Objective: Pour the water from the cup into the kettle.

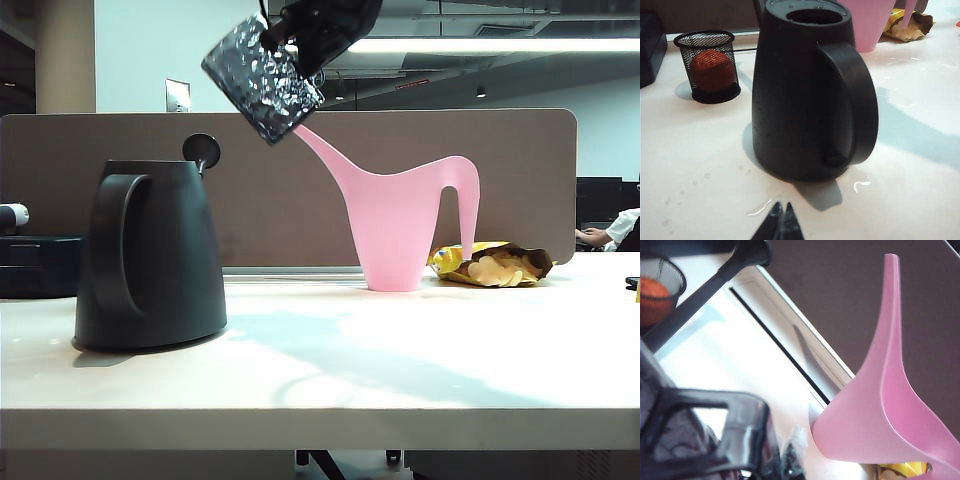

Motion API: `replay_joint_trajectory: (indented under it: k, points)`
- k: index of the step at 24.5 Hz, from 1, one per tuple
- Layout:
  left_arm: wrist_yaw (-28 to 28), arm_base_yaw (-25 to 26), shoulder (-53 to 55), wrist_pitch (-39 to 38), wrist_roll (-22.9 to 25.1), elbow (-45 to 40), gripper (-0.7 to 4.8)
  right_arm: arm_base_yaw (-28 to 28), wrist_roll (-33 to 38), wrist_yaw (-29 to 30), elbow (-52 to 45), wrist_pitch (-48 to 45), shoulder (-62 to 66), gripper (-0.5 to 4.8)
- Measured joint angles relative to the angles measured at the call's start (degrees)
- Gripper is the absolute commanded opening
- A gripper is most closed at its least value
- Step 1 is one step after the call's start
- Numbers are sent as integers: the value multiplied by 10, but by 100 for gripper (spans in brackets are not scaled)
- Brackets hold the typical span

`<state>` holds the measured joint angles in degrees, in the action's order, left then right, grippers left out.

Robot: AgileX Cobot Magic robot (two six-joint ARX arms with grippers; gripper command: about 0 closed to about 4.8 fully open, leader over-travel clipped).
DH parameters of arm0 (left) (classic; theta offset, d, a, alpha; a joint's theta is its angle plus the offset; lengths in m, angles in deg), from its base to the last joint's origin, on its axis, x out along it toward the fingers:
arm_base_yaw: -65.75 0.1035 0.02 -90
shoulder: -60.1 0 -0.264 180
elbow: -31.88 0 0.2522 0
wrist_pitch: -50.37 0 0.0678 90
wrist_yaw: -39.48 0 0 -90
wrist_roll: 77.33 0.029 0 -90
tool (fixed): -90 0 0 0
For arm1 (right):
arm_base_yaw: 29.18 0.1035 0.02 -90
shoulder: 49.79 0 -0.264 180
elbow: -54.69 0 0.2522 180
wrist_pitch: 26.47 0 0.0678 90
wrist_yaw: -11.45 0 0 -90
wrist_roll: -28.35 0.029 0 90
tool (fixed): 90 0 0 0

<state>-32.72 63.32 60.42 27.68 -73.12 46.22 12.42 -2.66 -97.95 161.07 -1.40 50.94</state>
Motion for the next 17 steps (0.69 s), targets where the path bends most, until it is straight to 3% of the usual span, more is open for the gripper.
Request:
replay_joint_trajectory:
  k: [8, 17]
  points:
    - [0, 0, 0, -1, 0, 0, -5, 40, -119, -40, 26, -3, 36, -9]
    - [0, 0, 0, -1, 0, 0, -5, 66, -187, -76, 110, -25, 96, -9]
